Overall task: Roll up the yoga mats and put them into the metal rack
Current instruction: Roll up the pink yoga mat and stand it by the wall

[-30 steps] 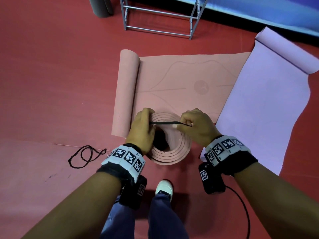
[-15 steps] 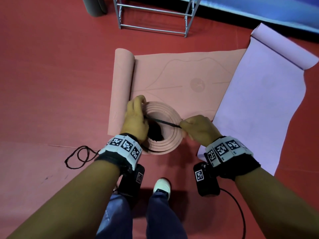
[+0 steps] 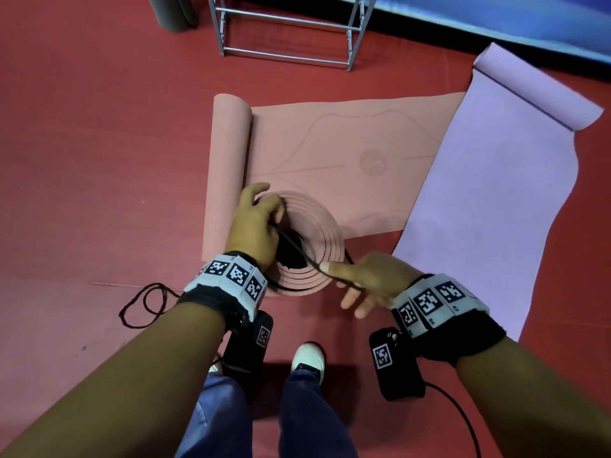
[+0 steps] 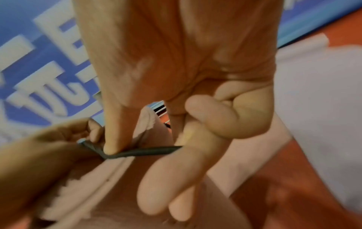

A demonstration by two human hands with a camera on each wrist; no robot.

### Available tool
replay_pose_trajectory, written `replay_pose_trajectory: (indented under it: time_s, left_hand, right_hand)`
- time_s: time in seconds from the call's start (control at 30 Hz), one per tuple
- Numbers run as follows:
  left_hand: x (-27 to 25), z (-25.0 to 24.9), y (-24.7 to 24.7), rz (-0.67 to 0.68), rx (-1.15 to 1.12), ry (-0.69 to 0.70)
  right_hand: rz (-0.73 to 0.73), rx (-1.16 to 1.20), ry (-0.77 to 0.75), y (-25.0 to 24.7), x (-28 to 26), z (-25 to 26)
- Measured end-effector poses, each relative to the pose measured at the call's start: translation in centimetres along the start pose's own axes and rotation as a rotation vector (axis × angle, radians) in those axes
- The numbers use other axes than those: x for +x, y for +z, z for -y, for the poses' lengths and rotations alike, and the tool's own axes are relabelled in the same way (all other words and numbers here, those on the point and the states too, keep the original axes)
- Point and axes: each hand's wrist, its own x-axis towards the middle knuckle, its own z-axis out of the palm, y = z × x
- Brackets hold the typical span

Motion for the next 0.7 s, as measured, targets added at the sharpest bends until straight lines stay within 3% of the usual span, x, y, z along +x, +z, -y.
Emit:
replay_pose_trajectory:
  time_s: [0.23,0.37,0.5,0.7]
  left_hand:
    - [0.5,0.5,-0.1,-0.050,0.021,0.017]
    - [0.9,0.7,0.2,-0.049,0.017,0.027]
    - [1.2,1.0,0.0,-0.090,-0.020,0.056]
    - [1.6,1.0,-1.1,-0.050,-0.074,0.055]
  right_hand:
    - [0.015,0.179,-0.026,2.0,0.5,1.0]
    - [0.028,0.096,-0.062,2.0,0.5,0.9]
    - [0.039,0.304,-0.090,2.1,0.8,2.0]
    - [-0.218,0.312,-0.064,3.3,2.4,4.7]
